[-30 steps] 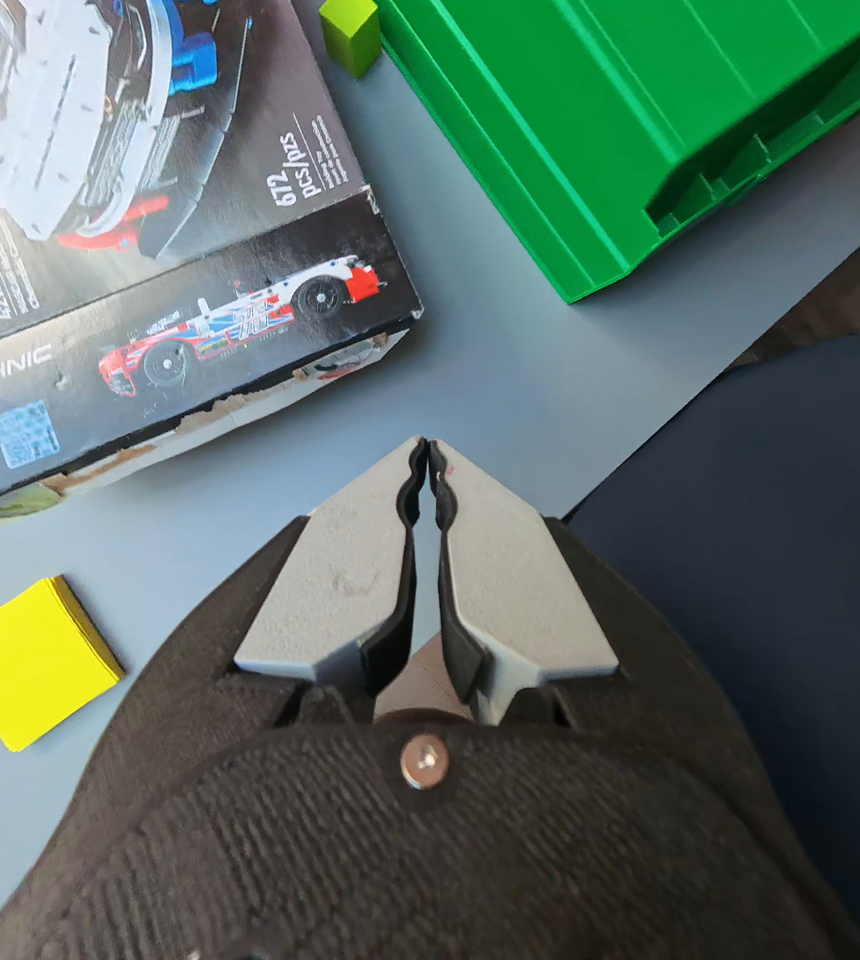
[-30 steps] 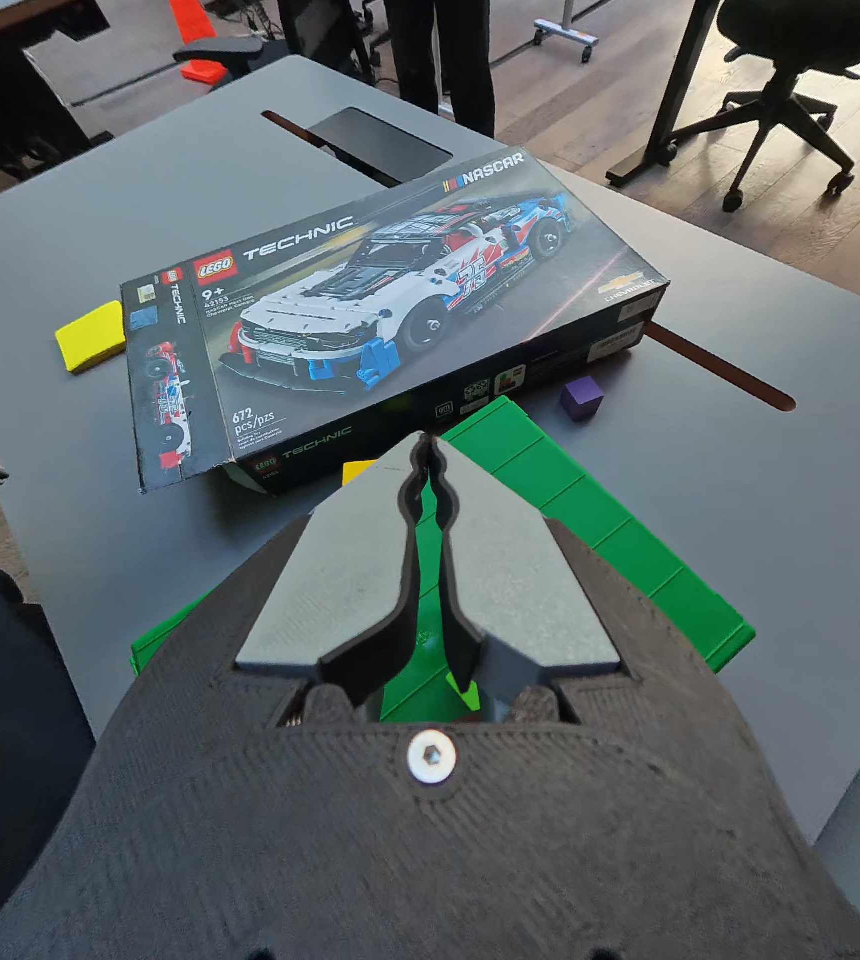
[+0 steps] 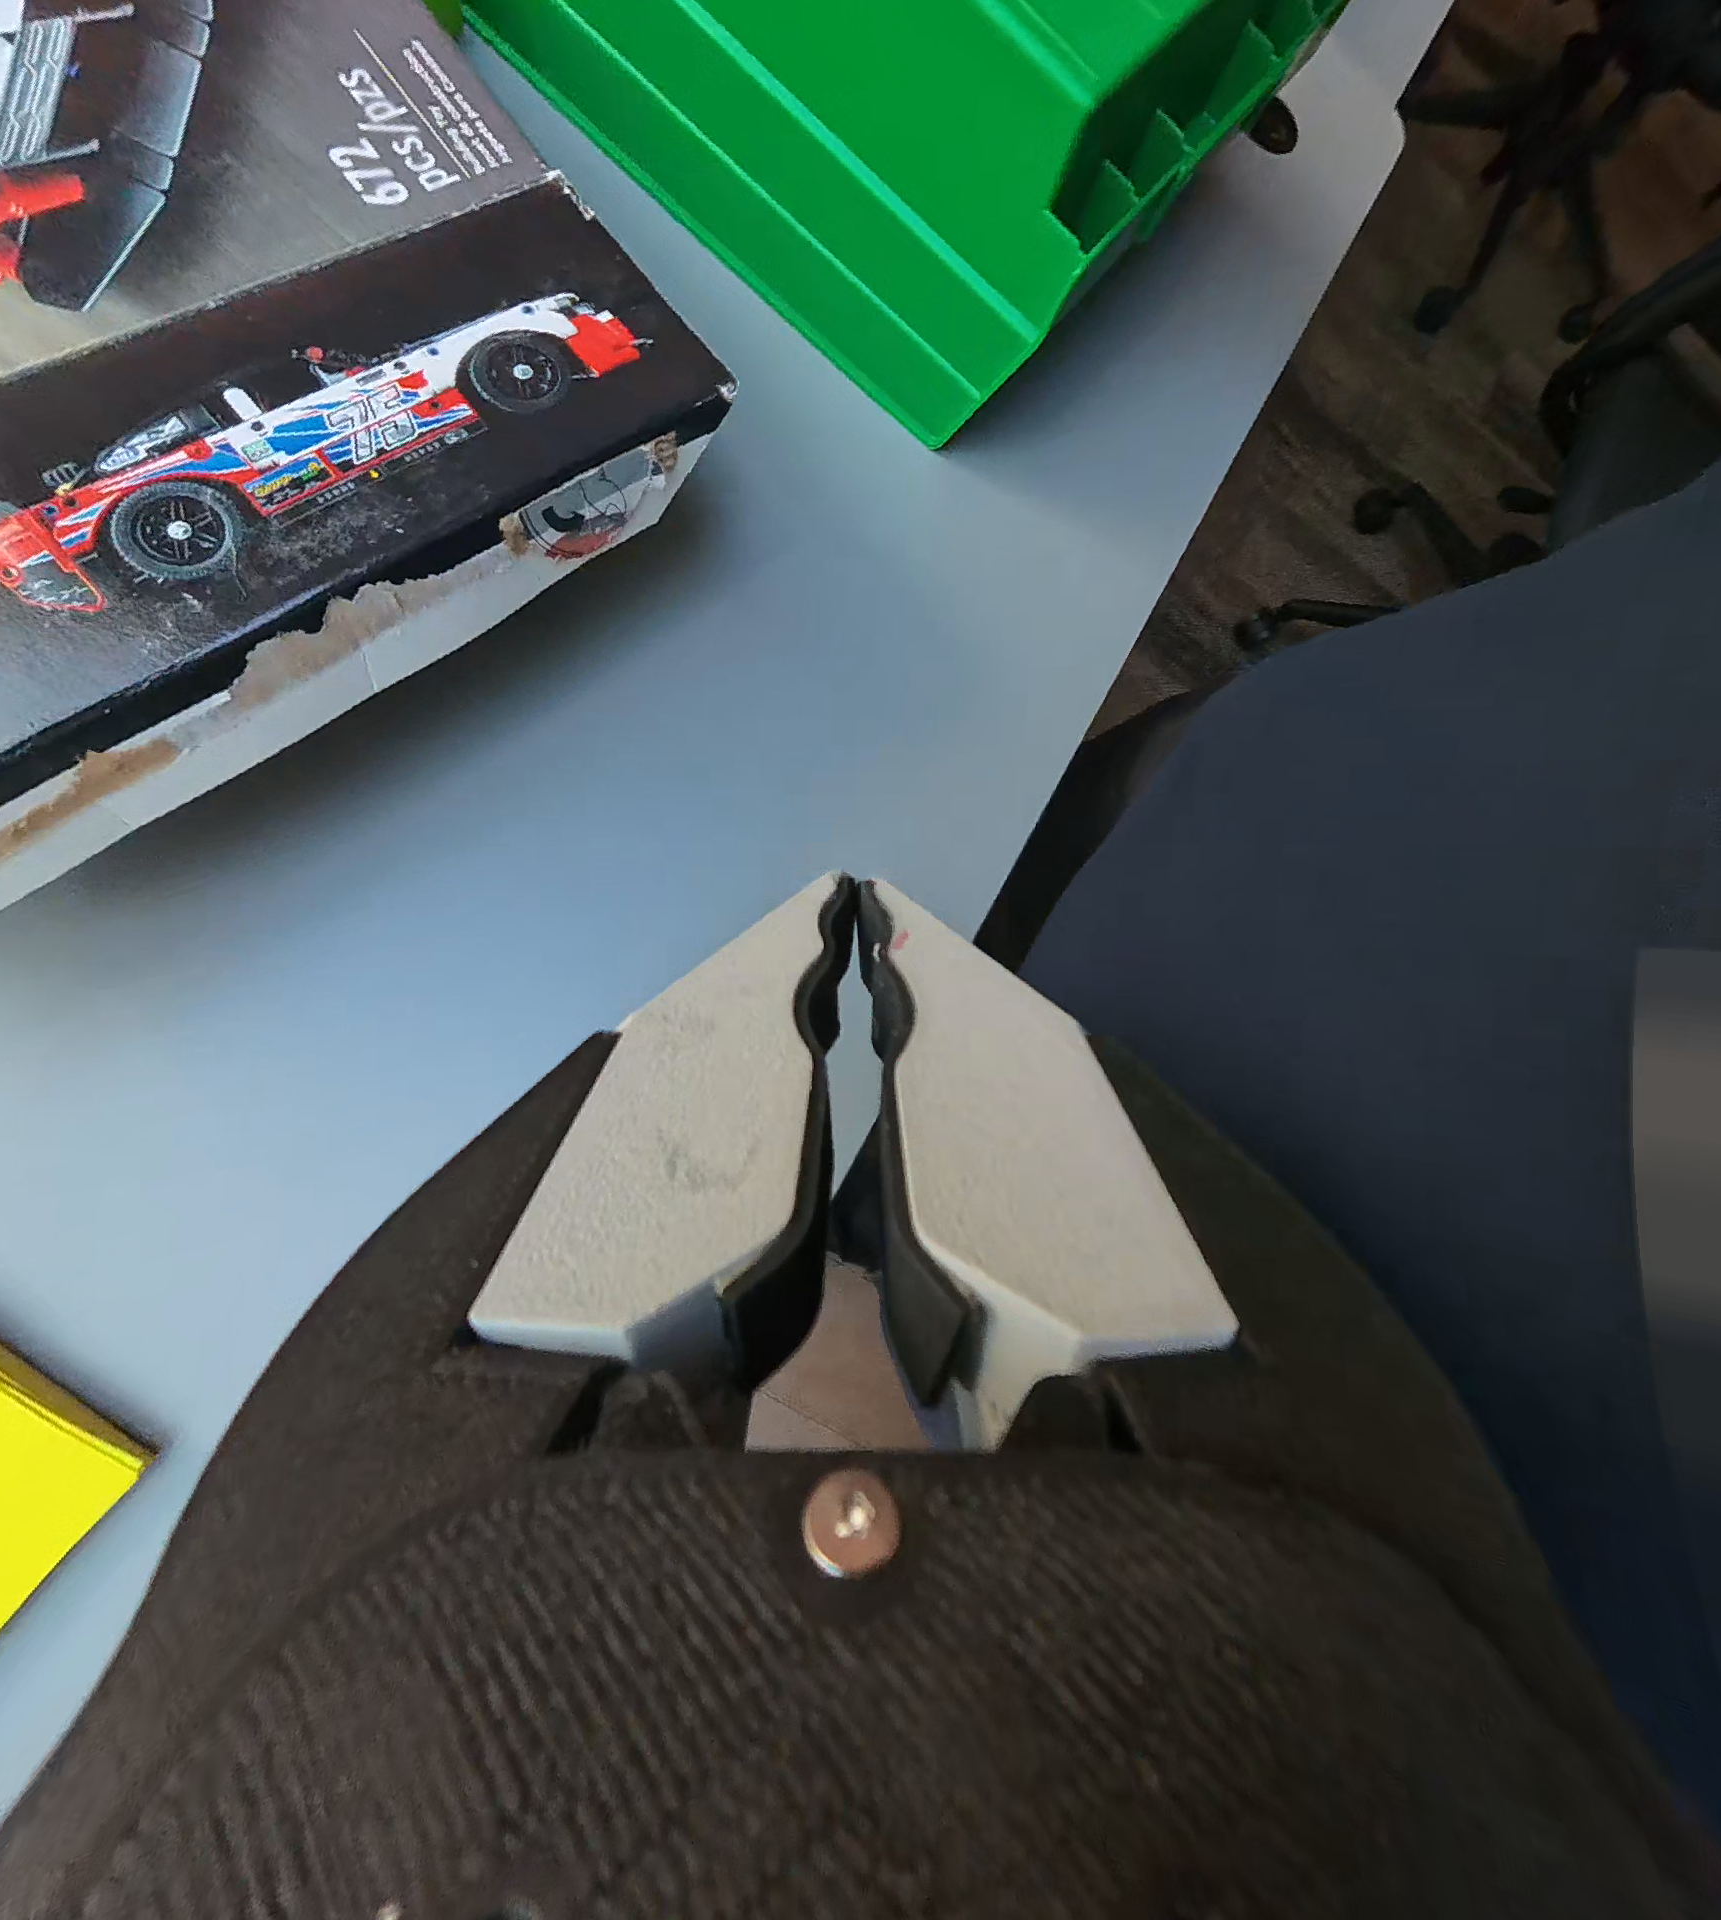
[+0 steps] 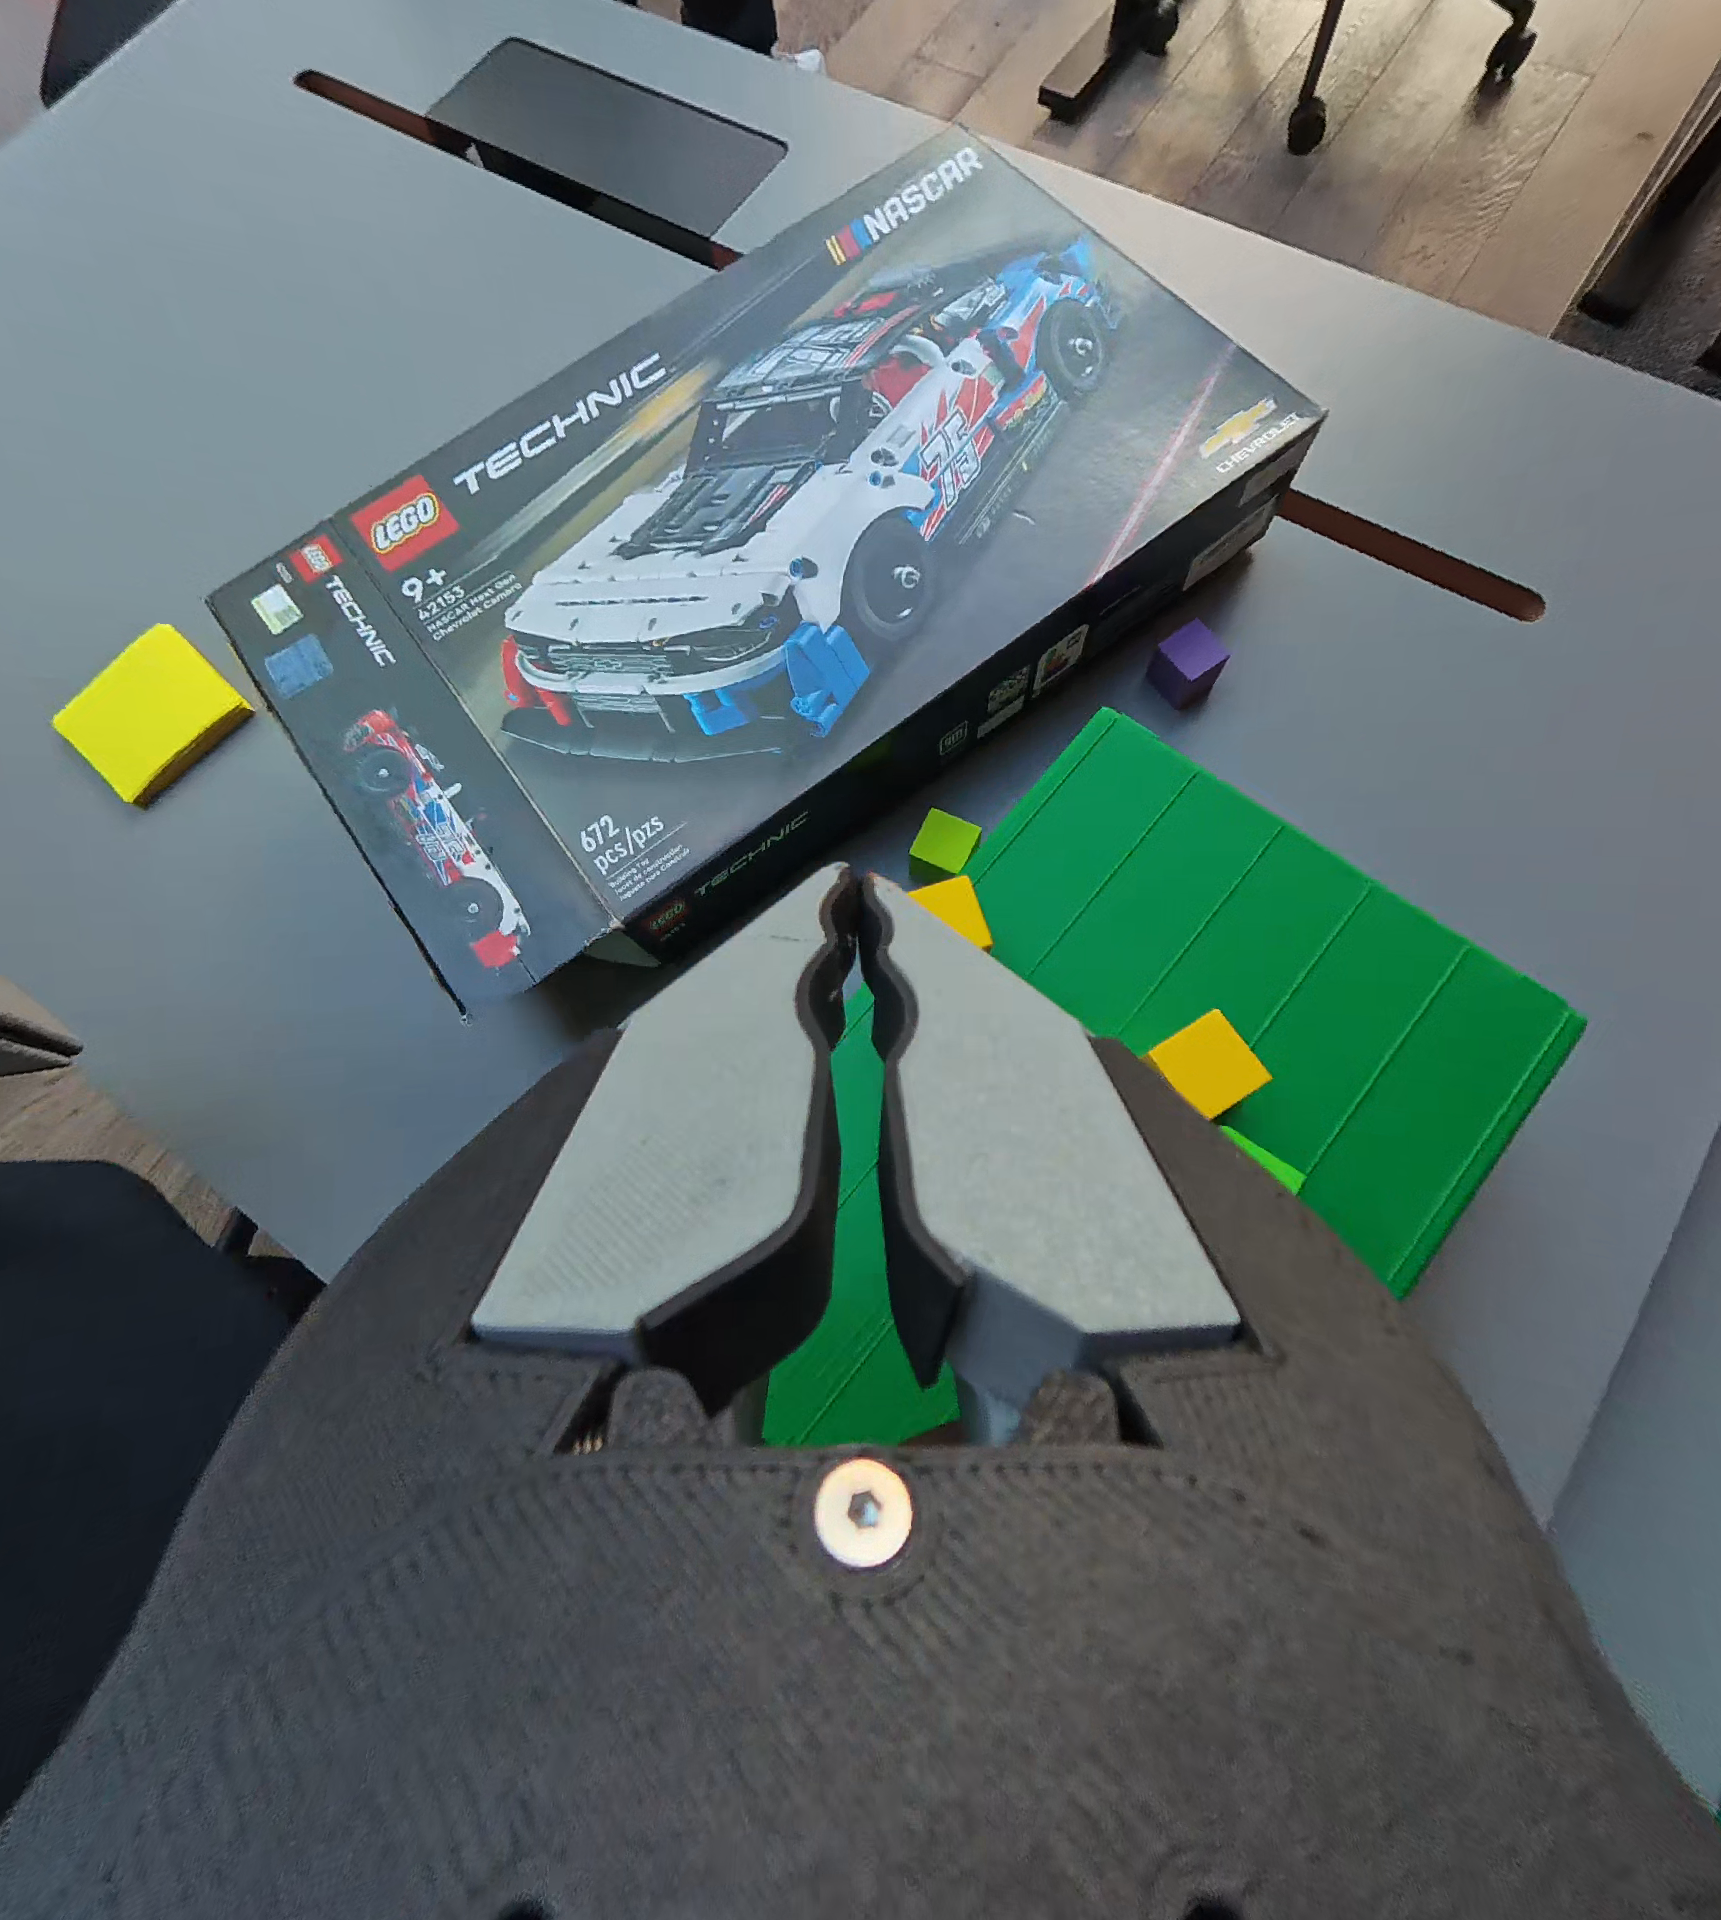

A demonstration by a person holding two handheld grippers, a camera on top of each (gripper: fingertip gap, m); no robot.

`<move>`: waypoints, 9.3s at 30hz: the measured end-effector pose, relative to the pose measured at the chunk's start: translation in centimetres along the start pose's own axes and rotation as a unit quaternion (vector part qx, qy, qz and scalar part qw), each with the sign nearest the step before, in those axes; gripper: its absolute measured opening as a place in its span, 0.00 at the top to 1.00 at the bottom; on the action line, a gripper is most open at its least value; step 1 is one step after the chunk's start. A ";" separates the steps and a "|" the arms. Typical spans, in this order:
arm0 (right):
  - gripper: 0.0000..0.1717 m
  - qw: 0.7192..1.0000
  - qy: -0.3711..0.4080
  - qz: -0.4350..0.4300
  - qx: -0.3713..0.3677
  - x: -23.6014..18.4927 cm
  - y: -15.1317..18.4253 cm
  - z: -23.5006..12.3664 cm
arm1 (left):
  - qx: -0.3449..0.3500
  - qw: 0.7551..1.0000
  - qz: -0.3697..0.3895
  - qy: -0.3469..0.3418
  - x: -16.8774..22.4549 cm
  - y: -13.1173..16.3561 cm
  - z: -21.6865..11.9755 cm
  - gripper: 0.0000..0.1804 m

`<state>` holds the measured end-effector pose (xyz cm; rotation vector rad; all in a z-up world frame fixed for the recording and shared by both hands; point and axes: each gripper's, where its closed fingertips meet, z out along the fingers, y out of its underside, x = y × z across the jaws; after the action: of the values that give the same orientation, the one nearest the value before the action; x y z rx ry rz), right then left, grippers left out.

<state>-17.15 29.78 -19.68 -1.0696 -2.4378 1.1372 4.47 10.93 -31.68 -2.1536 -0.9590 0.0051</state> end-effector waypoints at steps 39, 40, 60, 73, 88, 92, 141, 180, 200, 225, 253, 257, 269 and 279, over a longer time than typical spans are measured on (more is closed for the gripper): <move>0.68 0.978 -0.174 -0.110 -0.031 10.0 8.1 2.7 | -0.076 0.990 -0.006 -0.121 1.0 -18.6 13.5 0.80; 0.68 0.978 -0.166 -0.119 -0.040 10.1 8.2 3.5 | -0.072 0.989 -0.007 -0.132 -0.1 -19.8 14.1 0.76; 0.85 0.948 -0.225 -0.217 -0.061 10.9 10.2 0.2 | -0.094 0.988 0.104 -0.069 -0.7 -24.8 21.0 0.86; 0.84 0.935 -0.228 -0.255 -0.096 9.5 10.7 2.5 | -0.084 0.986 0.134 -0.045 0.3 -26.1 21.5 0.86; 0.70 0.949 -0.252 -0.184 -0.051 8.9 8.2 1.5 | -0.102 0.978 -0.046 -0.179 -5.9 -17.1 15.4 0.86; 0.68 0.949 -0.248 -0.185 -0.067 10.7 8.7 0.0 | -0.086 0.981 -0.051 -0.163 -4.8 -16.9 15.5 0.86; 0.85 0.945 -0.235 -0.213 -0.083 7.3 8.2 5.1 | -0.124 0.981 -0.065 -0.135 -1.9 -8.9 16.6 0.86; 0.82 0.924 -0.377 0.021 -0.052 -4.5 6.8 -2.8 | 0.085 0.966 0.189 -0.155 3.0 -17.3 10.3 0.86; 0.86 0.967 -0.174 -0.092 -0.163 5.4 5.1 1.7 | 0.029 0.991 0.104 -0.082 3.0 -17.6 11.8 0.86; 0.84 0.919 -0.124 -0.227 -0.297 6.1 8.6 6.3 | -0.014 0.996 0.004 -0.092 1.5 -10.6 11.1 0.90; 0.72 0.894 -0.218 -0.300 -0.249 9.7 9.8 2.9 | -0.038 0.994 -0.008 -0.098 1.8 -8.7 11.0 0.92; 0.80 0.884 -0.223 -0.317 -0.263 8.9 10.9 4.1 | -0.044 0.995 -0.001 -0.094 2.0 -8.7 11.2 0.92; 0.85 0.897 -0.248 -0.297 -0.212 6.3 3.8 0.7 | -0.073 0.991 -0.041 -0.100 1.8 -3.9 10.8 0.92; 0.85 0.880 -0.205 -0.351 -0.247 5.9 5.6 3.2 | -0.069 0.990 -0.064 -0.104 1.3 -2.9 10.7 0.93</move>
<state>-19.95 34.63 -26.44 0.0649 -3.1288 0.5341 0.44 19.85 -36.99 -2.2456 -1.2494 0.1040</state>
